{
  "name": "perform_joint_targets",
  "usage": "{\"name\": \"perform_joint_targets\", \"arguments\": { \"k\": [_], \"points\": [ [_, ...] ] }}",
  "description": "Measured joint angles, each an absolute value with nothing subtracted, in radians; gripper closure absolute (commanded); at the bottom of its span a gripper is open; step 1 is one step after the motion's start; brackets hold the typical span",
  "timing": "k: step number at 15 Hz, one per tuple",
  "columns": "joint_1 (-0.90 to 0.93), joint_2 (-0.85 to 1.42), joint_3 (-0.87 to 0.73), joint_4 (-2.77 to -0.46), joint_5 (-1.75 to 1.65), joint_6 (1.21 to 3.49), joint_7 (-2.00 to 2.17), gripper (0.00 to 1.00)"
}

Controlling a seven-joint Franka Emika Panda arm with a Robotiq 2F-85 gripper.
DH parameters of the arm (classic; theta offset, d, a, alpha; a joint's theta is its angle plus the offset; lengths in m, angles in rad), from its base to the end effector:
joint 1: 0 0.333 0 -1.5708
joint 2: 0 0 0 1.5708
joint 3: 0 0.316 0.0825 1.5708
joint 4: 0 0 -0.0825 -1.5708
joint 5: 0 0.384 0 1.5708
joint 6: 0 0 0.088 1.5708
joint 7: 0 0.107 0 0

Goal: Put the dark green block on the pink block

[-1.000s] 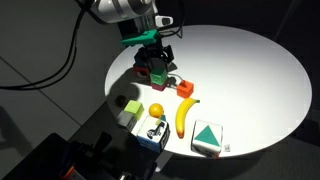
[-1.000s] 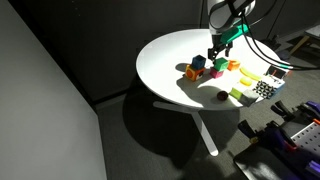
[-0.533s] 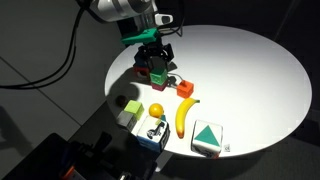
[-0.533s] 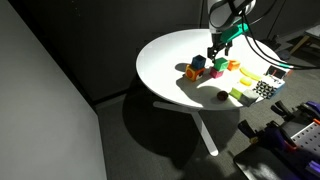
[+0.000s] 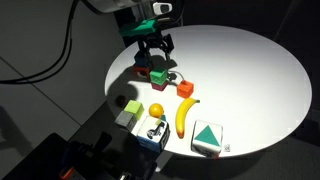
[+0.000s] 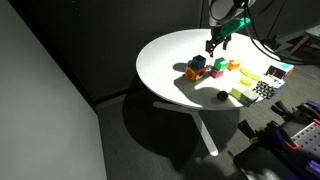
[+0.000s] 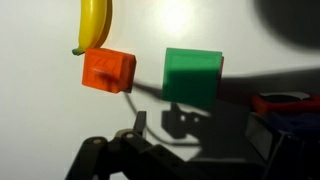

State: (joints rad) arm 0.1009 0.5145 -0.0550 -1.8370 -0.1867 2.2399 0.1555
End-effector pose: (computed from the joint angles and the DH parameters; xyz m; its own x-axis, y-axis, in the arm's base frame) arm 0.6337 0.0257 0.2407 0.9954 0.0117 -0.0954 0.0284 -0.9841 0.1754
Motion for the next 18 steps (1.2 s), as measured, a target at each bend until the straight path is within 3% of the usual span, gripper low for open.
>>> {"name": "perform_joint_targets", "arguments": {
  "k": [11,18],
  "points": [
    [0.089,0.413,-0.017,-1.932,-0.114,2.256,0.089,0.00],
    [0.083,0.345,-0.002,-1.983,-0.034,2.137,0.068,0.00]
  ]
}}
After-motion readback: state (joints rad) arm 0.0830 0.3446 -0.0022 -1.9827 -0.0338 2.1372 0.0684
